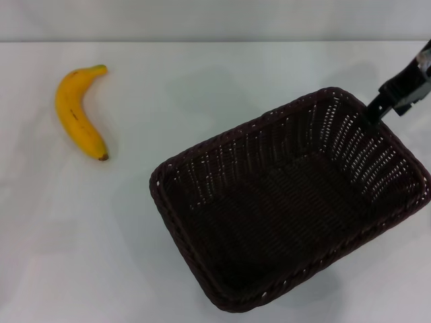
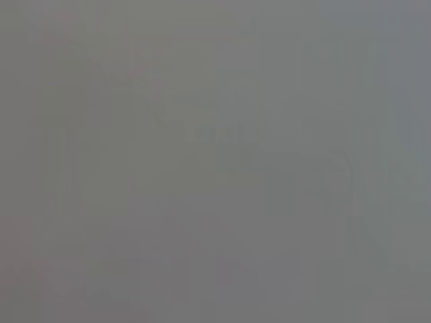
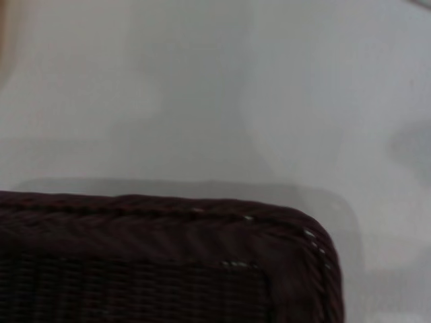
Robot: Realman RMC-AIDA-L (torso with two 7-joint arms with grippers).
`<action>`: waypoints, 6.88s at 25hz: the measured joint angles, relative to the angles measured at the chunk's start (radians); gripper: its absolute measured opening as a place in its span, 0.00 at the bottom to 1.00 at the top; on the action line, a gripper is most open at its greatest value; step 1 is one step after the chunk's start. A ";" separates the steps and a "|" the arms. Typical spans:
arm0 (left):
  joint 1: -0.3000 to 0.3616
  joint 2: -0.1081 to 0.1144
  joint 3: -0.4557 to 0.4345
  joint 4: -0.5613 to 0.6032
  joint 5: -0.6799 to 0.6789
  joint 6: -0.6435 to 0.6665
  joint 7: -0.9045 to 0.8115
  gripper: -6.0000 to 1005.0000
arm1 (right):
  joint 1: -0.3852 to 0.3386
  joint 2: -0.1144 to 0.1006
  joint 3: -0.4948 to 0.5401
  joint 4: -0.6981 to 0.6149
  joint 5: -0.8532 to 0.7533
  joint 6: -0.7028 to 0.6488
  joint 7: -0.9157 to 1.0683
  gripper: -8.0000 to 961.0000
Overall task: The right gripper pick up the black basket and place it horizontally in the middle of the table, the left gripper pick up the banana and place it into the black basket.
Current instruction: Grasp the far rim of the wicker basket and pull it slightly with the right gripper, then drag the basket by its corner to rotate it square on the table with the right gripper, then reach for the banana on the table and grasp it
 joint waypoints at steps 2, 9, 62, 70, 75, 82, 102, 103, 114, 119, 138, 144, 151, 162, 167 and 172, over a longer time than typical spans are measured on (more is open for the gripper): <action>0.001 0.003 0.003 0.000 0.009 0.001 -0.002 0.88 | 0.003 0.003 0.000 0.021 -0.022 -0.011 0.011 0.78; 0.005 0.010 0.004 -0.006 0.047 0.002 -0.003 0.88 | -0.008 0.016 -0.032 0.060 -0.041 -0.046 0.051 0.77; 0.039 -0.014 -0.205 0.000 0.042 0.003 0.185 0.87 | -0.015 0.016 -0.062 0.200 0.042 -0.185 0.537 0.15; 0.011 -0.004 -0.212 0.000 0.047 0.035 0.183 0.87 | -0.065 0.017 -0.060 0.069 0.035 -0.091 0.625 0.14; -0.002 -0.002 -0.212 0.000 0.046 0.036 0.176 0.87 | -0.116 0.019 -0.066 0.034 0.064 -0.051 0.691 0.14; -0.024 0.006 -0.211 0.000 0.047 0.054 0.173 0.87 | -0.148 0.020 -0.118 0.003 0.082 -0.047 0.725 0.14; -0.053 0.012 -0.210 0.000 0.047 0.080 0.177 0.87 | -0.106 0.018 -0.212 0.044 0.126 -0.103 0.646 0.13; -0.053 0.012 -0.210 0.000 0.047 0.080 0.177 0.87 | -0.107 0.017 -0.202 0.044 0.137 -0.110 0.644 0.13; -0.053 0.011 -0.211 0.000 0.043 0.083 0.179 0.87 | -0.112 0.014 -0.200 0.052 0.132 -0.093 0.635 0.47; -0.053 0.011 -0.212 0.000 0.043 0.085 0.180 0.87 | -0.110 0.011 -0.186 -0.039 0.135 -0.017 0.650 0.50; -0.028 -0.015 -0.208 0.057 0.033 0.130 0.113 0.87 | -0.210 -0.039 -0.129 -0.460 0.137 -0.189 0.449 0.50; -0.010 0.000 -0.203 0.169 0.157 0.215 -0.070 0.87 | -0.451 0.019 -0.089 -0.520 0.233 -0.570 0.145 0.50; 0.042 0.010 -0.206 0.499 0.584 0.501 -0.621 0.87 | -0.742 0.014 -0.187 -0.400 0.706 -1.148 -0.383 0.50; -0.078 0.140 -0.232 0.960 1.723 0.330 -1.947 0.87 | -0.754 0.013 -0.184 0.000 1.359 -1.270 -1.148 0.50; -0.283 0.186 -0.356 0.932 2.049 -0.001 -2.161 0.87 | -0.750 0.013 -0.166 0.040 1.390 -1.277 -1.242 0.50; -0.394 0.201 -0.357 0.901 2.309 -0.170 -2.276 0.87 | -0.726 0.016 -0.136 0.080 1.419 -1.280 -1.328 0.50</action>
